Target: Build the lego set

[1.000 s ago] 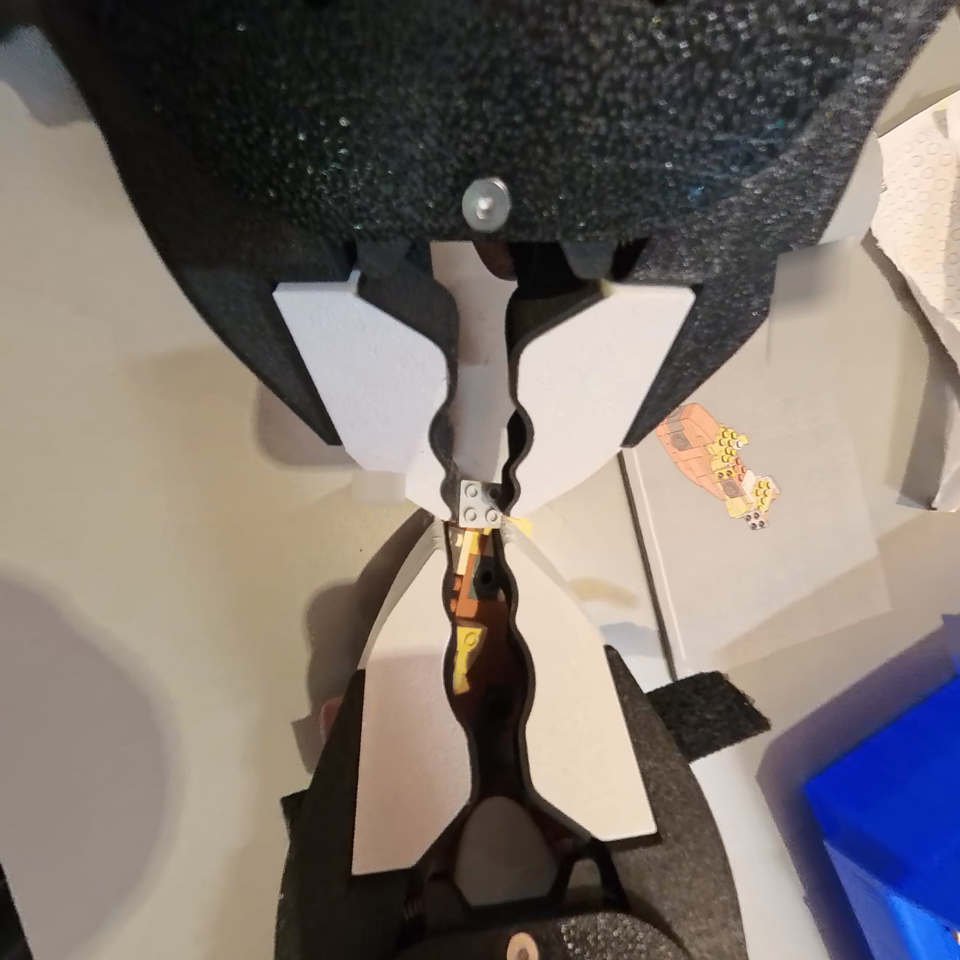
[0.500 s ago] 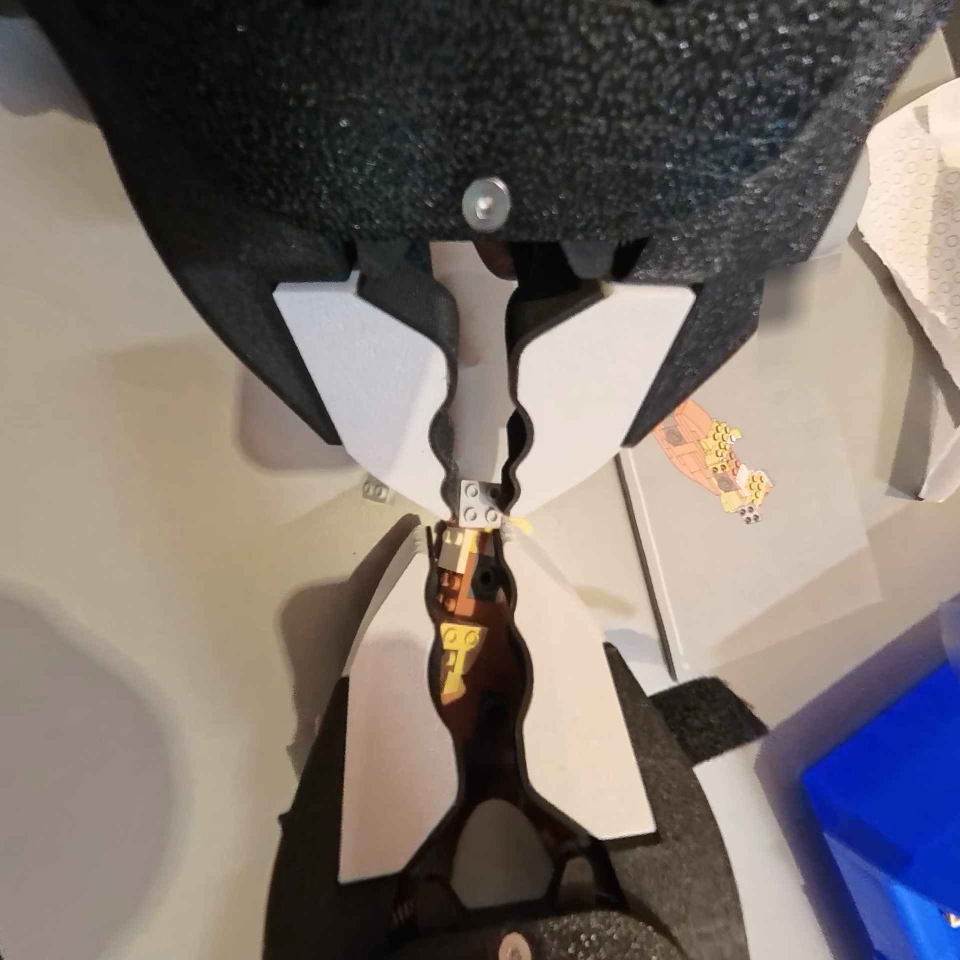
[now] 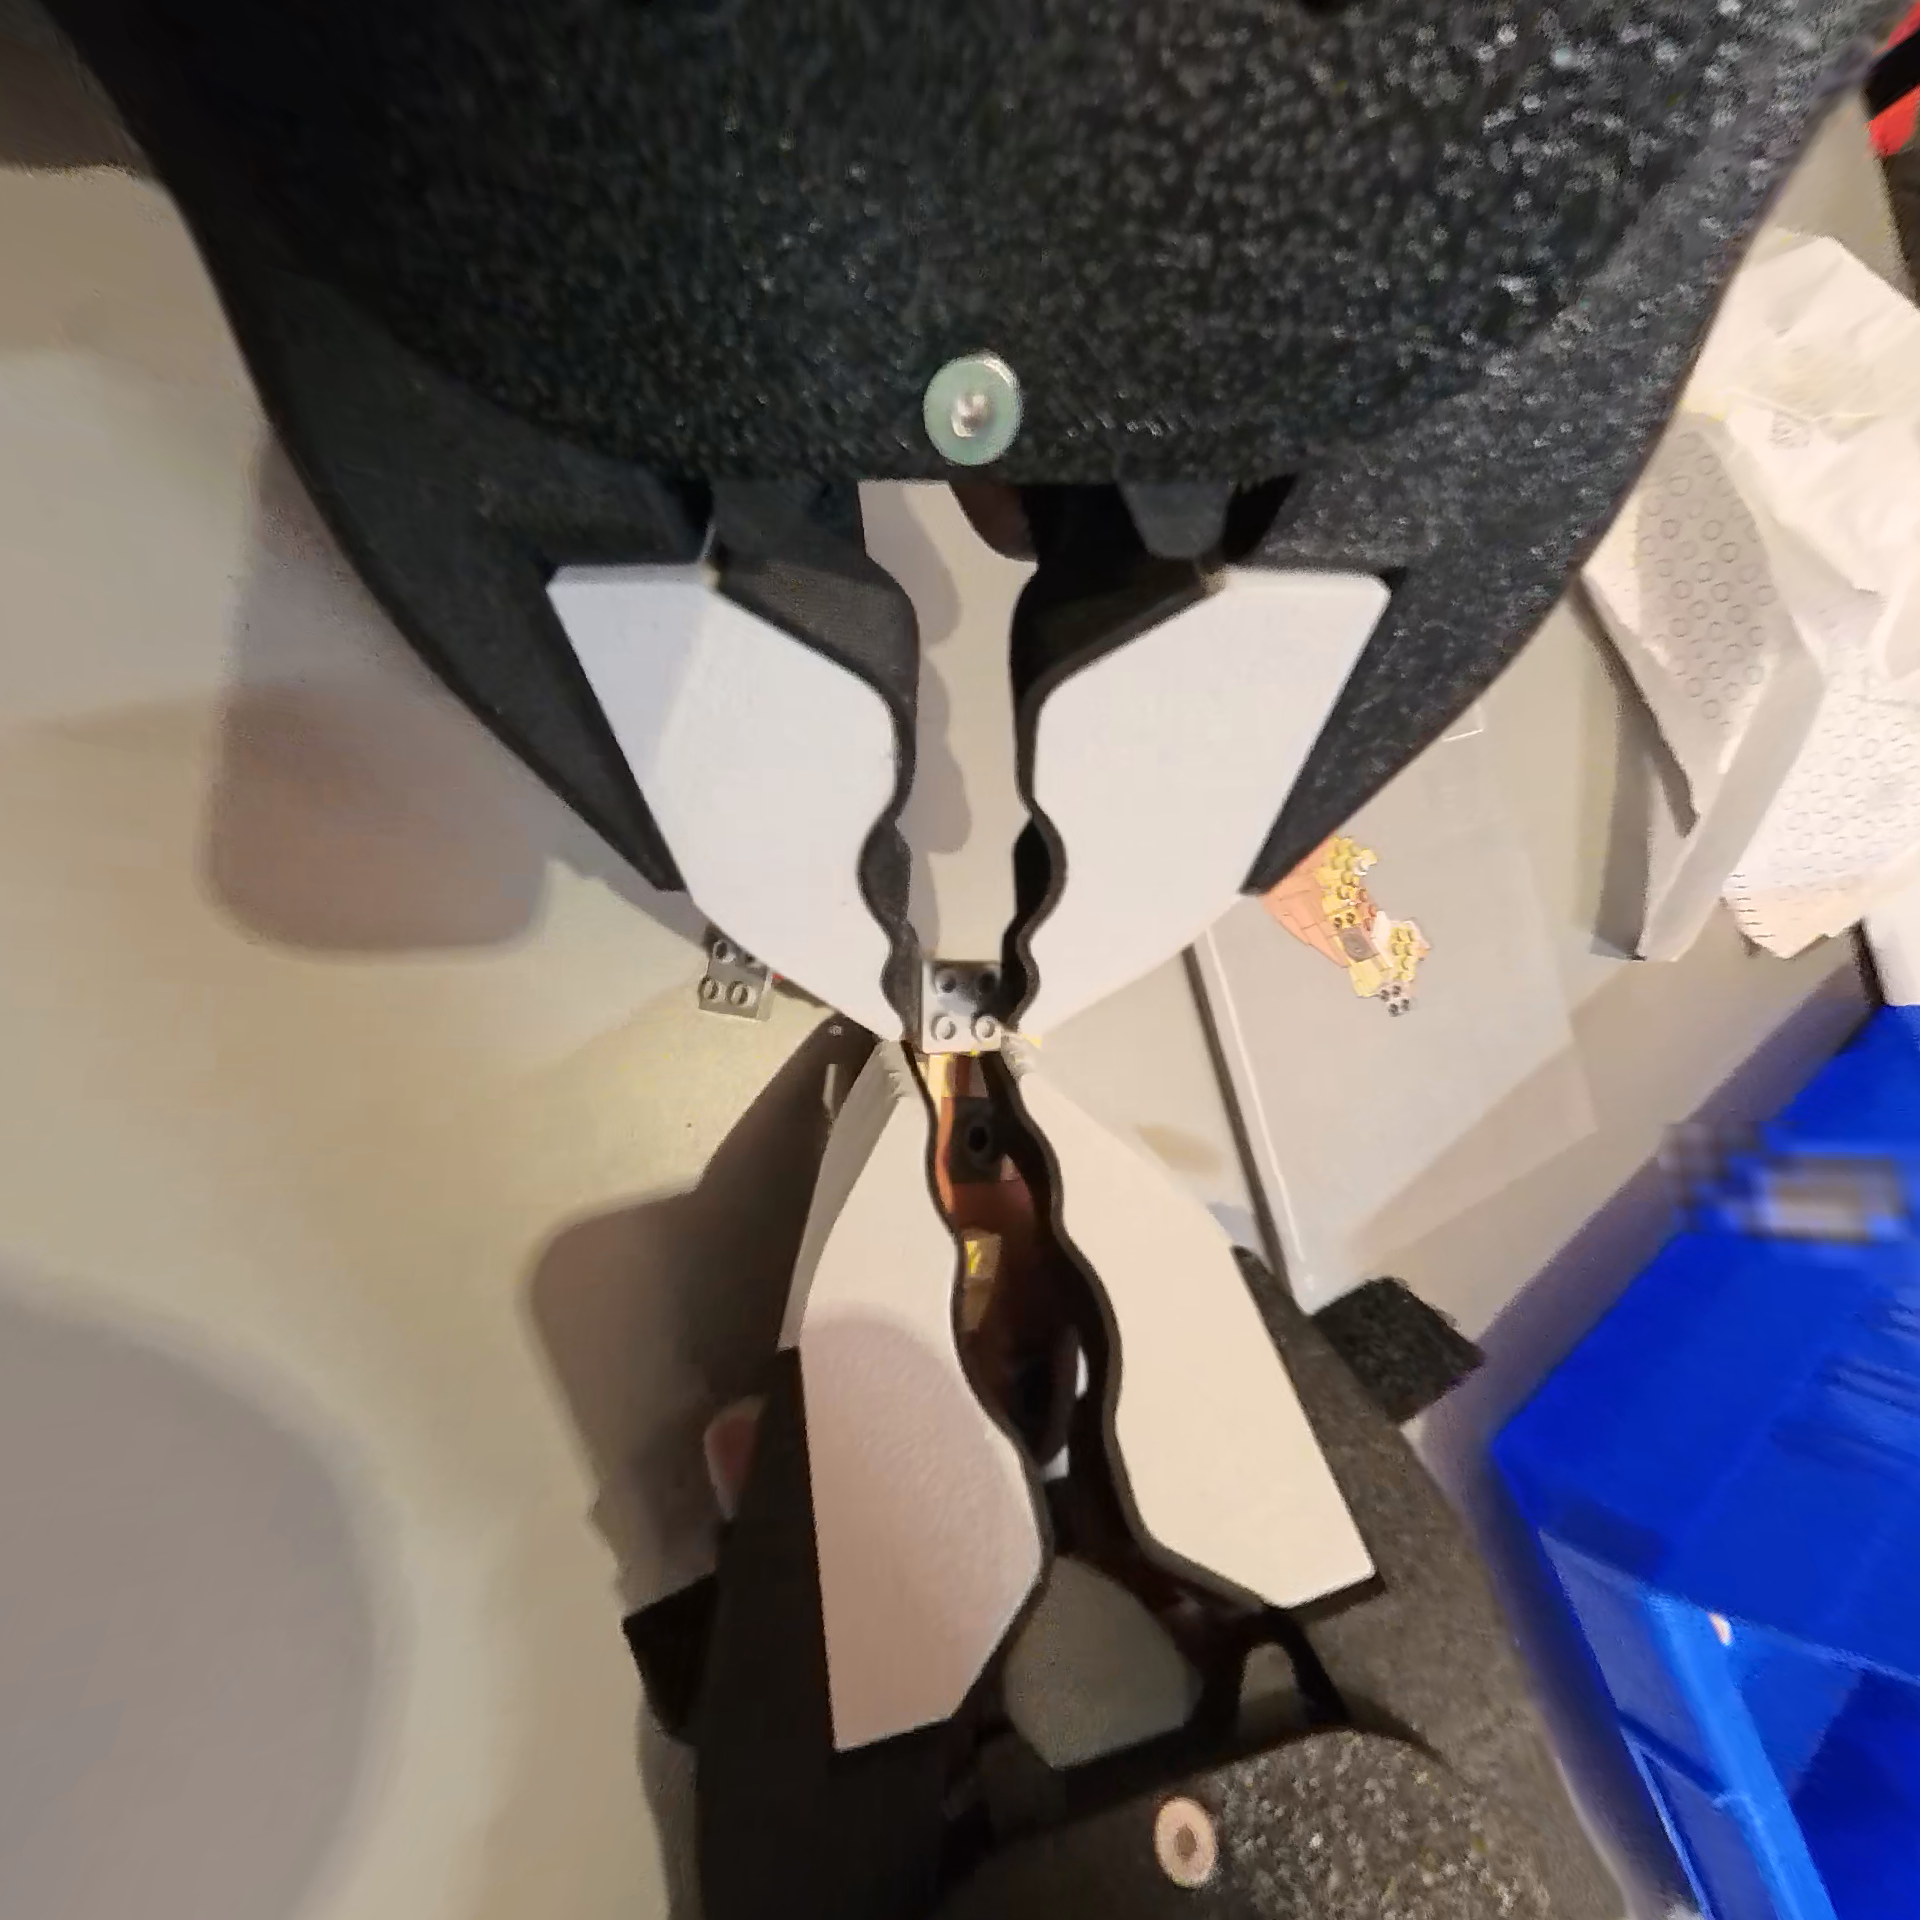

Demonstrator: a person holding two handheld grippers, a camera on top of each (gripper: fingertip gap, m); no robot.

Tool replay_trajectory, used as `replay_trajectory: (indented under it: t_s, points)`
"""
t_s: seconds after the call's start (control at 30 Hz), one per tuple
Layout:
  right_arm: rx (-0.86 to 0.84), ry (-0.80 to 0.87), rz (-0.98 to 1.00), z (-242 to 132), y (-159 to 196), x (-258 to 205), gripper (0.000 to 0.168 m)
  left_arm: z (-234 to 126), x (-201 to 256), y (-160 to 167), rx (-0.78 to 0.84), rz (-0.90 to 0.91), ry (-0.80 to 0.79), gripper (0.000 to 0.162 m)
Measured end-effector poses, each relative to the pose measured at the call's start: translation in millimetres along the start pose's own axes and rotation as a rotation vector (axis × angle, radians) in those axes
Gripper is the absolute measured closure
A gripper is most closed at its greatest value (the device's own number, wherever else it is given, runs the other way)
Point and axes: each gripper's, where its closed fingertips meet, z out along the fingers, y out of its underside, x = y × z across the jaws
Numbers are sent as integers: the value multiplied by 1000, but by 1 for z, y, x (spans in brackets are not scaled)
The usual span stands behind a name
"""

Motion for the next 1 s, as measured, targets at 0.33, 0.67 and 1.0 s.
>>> replay_trajectory:
  t_s: [0.33,0.67,1.0]
  points:
    - [-18,21,-25,2,2,0,151,4,-2,3,-7,6,-16,149]
    - [-19,7,-8,2,2,0,142,4,-5,5,-57,43,-57,149]
    - [-99,-12,102,-8,18,14,132,5,-5,4,-61,48,-61,149]
